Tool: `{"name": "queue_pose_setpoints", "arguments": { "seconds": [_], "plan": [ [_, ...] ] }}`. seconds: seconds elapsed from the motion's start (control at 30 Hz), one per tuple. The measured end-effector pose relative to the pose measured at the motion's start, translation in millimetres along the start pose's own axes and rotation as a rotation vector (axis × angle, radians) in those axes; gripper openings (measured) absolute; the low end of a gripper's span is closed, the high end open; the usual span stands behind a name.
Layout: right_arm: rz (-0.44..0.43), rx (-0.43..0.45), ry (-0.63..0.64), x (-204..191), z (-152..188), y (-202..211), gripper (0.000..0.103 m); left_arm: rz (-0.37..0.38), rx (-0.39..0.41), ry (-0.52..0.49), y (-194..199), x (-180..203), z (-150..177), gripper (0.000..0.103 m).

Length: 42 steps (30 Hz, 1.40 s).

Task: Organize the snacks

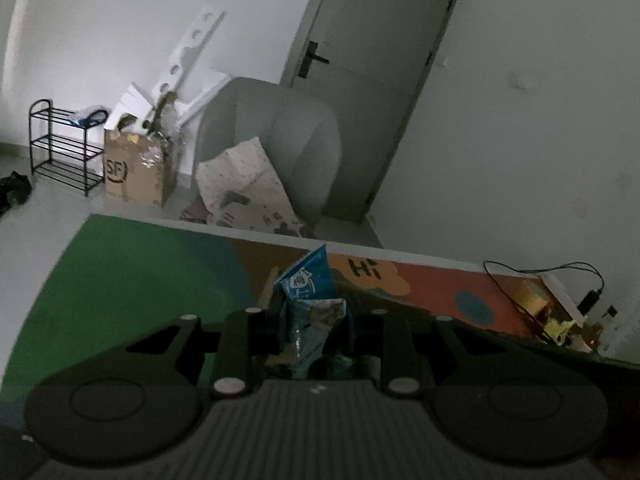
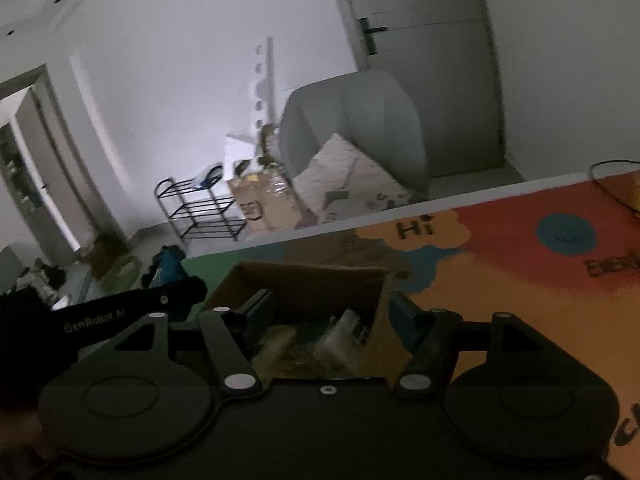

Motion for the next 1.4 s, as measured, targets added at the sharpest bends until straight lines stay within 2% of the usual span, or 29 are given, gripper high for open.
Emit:
{"name": "queue_pose_setpoints", "arguments": {
  "seconds": [0.17, 0.23, 0.3, 0.37, 0.7, 0.9, 1.13, 1.23, 1.4],
  "plan": [
    [0.030, 0.019, -0.026, 16, -1, 12, 0.072, 0.051, -0.019, -0.022, -10, 16, 1, 0.027],
    [0.040, 0.025, -0.028, 20, 0, 18, 0.074, 0.067, -0.018, -0.028, -11, 21, 1, 0.033],
    [0.045, 0.025, -0.031, 24, 2, 22, 0.074, 0.065, -0.027, -0.033, -10, 24, 1, 0.052],
    [0.046, 0.025, -0.034, 26, 3, 25, 0.075, 0.057, -0.014, -0.035, -5, 24, 2, 0.061],
    [0.005, 0.028, -0.039, 25, 12, 40, 0.082, -0.026, 0.017, -0.005, 31, 12, 14, 0.083],
    [0.002, 0.031, -0.037, 25, 22, 52, 0.090, -0.070, 0.015, -0.024, 51, 11, 26, 0.092],
    [0.025, 0.040, -0.046, 30, 39, 71, 0.103, -0.074, 0.009, -0.060, 74, 15, 43, 0.099],
    [0.035, 0.035, -0.053, 33, 46, 78, 0.103, -0.081, 0.010, -0.059, 84, 15, 49, 0.103],
    [0.053, 0.044, -0.065, 38, 55, 94, 0.103, -0.092, 0.002, -0.079, 103, 17, 59, 0.103]
  ]
}}
Point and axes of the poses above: each gripper's, at about its wrist camera, not at the fingertips, and y roughly against the way its jaws point, x to its right, z to its underside, the point moved 3 cm from there along -y, roughly the way its jaws point, and after that the axes turned 2 degrees about -x, right-handed, at the moved point
